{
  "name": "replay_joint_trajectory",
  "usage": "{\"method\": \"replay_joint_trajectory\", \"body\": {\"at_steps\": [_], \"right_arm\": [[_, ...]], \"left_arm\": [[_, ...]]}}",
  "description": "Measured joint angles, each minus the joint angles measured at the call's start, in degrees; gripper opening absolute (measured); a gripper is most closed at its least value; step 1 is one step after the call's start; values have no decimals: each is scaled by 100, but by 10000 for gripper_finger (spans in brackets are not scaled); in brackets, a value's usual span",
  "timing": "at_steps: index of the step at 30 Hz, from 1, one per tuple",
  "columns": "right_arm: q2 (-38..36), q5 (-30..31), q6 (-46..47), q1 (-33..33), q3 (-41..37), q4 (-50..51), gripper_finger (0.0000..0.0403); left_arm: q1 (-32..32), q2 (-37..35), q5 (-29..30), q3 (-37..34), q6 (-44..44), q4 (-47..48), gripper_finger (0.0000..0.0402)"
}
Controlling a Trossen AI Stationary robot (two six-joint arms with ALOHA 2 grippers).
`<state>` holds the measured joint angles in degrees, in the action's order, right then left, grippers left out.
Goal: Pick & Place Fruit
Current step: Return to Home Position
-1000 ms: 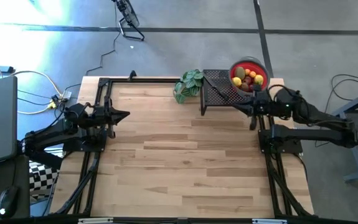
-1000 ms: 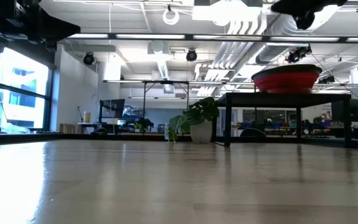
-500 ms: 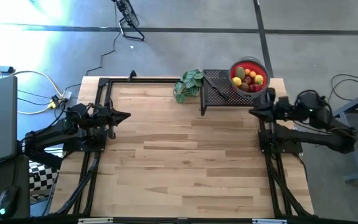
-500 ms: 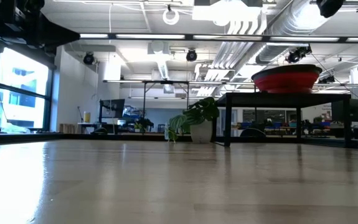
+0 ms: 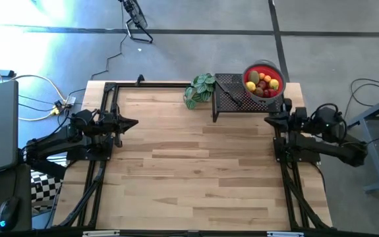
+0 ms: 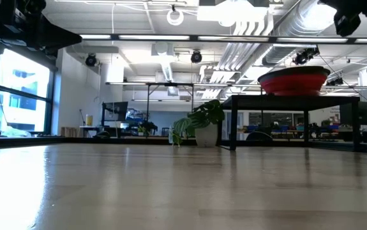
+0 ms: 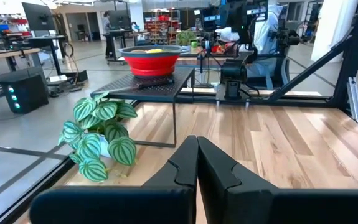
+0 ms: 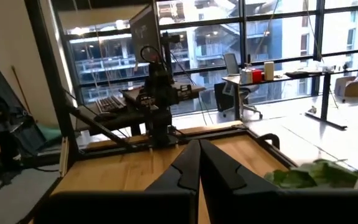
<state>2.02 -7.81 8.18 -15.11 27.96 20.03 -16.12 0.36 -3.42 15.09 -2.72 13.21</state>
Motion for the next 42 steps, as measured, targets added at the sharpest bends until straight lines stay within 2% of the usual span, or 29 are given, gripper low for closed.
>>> {"method": "replay_joint_trajectory", "body": {"at_steps": [4, 16, 21, 25, 30, 42], "right_arm": [[-155, 38, 102, -1, -259, -11, 2], [-155, 43, 74, 0, -272, -61, 2], [-160, 35, 51, 0, -587, -174, 2], [-160, -15, 104, 0, -1070, -705, 2], [-162, -6, 74, 0, -1715, -1974, 2], [-162, -22, -61, 0, -2385, -2262, 2]], "left_arm": [[0, 0, 0, 0, 2, 0, 0], [0, 0, 2, 0, 20, 7, 0], [1, 0, 4, 0, 15, 42, 0], [0, 0, 5, 2, 2, 85, 0], [0, 0, 14, 2, 2, 84, 0], [2, 0, 11, 7, 38, 520, 0]]}}
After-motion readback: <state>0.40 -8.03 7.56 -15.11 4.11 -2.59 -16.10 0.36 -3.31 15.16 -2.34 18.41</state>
